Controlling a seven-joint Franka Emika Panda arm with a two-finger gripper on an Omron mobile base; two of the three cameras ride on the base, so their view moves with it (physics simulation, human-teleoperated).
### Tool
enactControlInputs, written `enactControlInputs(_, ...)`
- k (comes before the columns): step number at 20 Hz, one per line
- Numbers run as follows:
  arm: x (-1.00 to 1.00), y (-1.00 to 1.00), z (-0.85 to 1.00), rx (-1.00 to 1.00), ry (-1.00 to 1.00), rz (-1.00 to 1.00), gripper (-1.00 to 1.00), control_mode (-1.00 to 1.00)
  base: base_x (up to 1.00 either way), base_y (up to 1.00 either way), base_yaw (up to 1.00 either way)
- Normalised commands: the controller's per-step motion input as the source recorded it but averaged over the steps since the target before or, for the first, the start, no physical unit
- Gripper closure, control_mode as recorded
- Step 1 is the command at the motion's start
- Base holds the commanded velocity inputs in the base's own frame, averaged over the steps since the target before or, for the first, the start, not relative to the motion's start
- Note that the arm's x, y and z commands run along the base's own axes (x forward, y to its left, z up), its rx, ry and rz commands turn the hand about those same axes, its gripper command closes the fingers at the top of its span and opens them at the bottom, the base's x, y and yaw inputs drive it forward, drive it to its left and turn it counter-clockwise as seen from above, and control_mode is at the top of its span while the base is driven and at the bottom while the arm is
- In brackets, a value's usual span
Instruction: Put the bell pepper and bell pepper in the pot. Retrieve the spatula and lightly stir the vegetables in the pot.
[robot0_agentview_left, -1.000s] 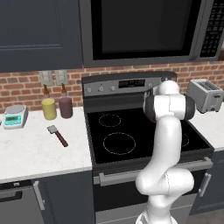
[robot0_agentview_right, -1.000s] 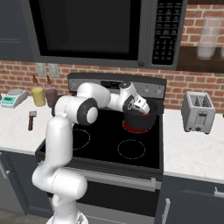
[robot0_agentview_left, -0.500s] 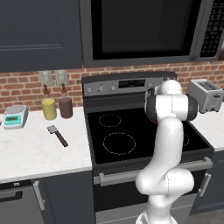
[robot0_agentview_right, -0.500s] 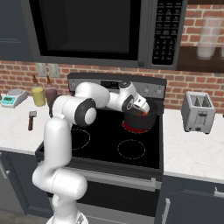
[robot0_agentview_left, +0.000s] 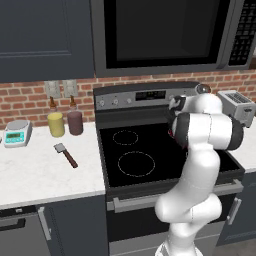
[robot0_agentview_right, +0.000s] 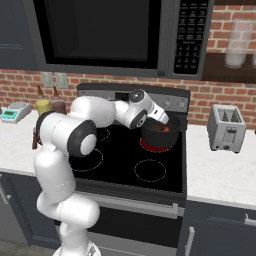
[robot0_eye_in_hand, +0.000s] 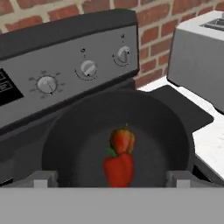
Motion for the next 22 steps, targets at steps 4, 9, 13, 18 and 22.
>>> enactControlInputs(4, -0.94, 0.41, 0.76, 0.00, -0.12, 0.09, -1.00, -1.00, 0.00, 0.00, 0.00)
enactControlInputs(9, -0.94, 0.67, 0.57, 0.00, 0.00, 0.17, -1.00, -1.00, 0.00, 0.00, 0.00)
enactControlInputs(13, -0.89, 0.94, 0.37, -0.03, 0.00, 0.26, -1.00, -1.00, 0.00, 0.00, 0.00)
enactControlInputs(18, -0.65, 1.00, 0.21, -0.10, 0.05, 0.38, -1.00, -1.00, 0.00, 0.00, 0.00)
enactControlInputs(22, -0.36, 1.00, 0.19, -0.12, 0.12, 0.44, -1.00, -1.00, 0.00, 0.00, 0.00)
